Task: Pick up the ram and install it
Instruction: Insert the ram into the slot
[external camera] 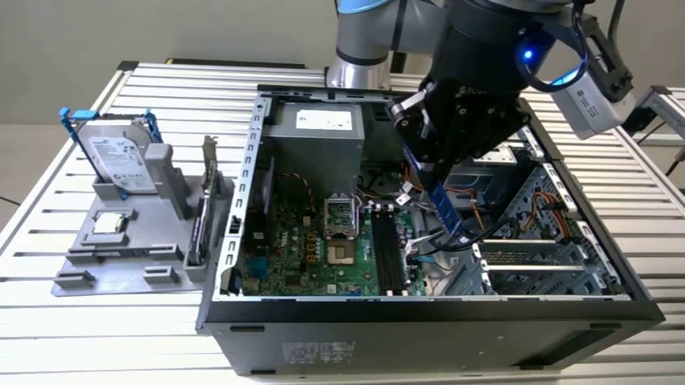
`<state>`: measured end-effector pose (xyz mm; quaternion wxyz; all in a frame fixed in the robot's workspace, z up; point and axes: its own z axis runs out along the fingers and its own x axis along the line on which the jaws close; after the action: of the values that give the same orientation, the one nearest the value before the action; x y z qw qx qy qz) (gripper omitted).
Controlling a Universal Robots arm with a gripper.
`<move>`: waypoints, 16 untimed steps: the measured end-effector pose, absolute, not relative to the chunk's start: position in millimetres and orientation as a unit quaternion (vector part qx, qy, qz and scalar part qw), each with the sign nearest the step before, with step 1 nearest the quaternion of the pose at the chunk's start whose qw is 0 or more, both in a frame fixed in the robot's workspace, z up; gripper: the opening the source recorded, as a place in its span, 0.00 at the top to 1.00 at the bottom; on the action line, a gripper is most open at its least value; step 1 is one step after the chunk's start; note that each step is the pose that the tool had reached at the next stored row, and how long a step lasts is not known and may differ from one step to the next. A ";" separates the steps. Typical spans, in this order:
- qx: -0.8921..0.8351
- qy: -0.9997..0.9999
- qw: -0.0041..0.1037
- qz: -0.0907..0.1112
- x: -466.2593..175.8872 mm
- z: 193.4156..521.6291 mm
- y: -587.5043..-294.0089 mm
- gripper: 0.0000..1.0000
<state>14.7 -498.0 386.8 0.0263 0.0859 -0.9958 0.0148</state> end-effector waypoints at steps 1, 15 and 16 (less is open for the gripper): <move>0.082 -0.996 0.026 0.015 14.8 386.7 -498.0 1.00; 0.037 -0.999 0.027 0.015 14.7 384.9 -498.0 1.00; 0.035 -0.999 0.027 0.016 14.7 384.7 -498.0 1.00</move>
<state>14.7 -498.0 384.7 0.0272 0.0345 -0.9989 0.0156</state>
